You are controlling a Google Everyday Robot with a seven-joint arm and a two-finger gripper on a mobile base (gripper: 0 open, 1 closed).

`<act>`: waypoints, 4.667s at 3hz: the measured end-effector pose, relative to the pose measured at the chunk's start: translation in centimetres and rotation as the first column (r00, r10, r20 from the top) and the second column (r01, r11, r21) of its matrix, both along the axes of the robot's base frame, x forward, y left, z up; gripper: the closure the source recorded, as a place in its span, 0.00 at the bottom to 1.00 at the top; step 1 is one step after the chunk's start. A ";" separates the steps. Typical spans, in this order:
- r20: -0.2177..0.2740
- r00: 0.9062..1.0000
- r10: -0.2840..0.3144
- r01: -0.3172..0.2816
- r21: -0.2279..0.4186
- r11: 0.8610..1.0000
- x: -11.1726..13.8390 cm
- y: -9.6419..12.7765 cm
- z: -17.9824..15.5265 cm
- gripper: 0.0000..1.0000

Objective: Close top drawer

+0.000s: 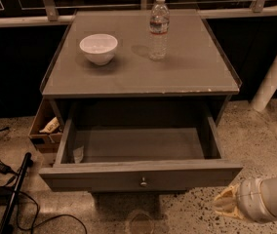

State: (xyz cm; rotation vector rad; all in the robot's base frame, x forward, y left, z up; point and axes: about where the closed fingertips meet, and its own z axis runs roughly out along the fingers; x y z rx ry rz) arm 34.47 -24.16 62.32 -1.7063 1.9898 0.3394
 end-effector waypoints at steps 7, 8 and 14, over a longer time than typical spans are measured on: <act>0.502 0.864 0.038 -0.060 0.028 0.998 15.9 6.5 -1.3 1.00; 0.528 0.849 0.029 -0.047 0.021 0.999 18.9 7.4 -0.7 1.00; 0.301 0.937 0.177 -0.159 -0.082 0.984 14.8 9.5 -1.7 1.00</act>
Offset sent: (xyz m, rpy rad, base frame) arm 0.0617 0.0741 -0.0106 0.0757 -0.3245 0.1914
